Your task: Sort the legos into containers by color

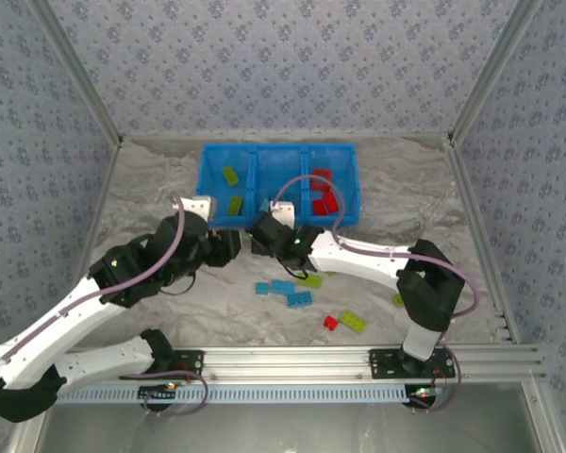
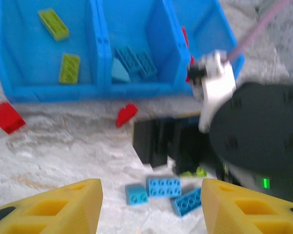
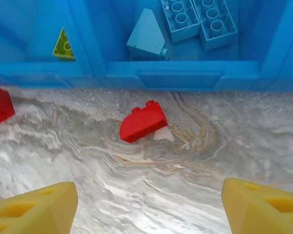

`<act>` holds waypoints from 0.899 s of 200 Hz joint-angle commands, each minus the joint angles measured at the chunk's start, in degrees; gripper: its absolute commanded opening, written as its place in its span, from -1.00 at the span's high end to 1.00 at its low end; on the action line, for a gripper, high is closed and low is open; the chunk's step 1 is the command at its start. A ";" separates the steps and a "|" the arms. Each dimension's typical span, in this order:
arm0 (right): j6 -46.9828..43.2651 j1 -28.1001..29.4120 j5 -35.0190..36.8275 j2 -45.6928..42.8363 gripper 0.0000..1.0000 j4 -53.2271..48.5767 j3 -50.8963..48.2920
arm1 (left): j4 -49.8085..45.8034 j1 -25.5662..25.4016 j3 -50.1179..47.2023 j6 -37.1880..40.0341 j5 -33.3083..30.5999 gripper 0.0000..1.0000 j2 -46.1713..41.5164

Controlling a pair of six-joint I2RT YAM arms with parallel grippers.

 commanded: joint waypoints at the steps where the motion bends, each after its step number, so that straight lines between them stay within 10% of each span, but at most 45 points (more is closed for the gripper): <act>1: 14.34 -0.75 -0.85 4.28 -0.60 -4.18 5.39 | 4.62 -2.42 -2.78 0.24 2.53 -0.12 -4.75; 180: 28.09 -6.09 -5.86 23.00 -0.46 -8.38 17.83 | 1.54 -6.72 -5.12 0.86 -1.18 -0.14 -12.23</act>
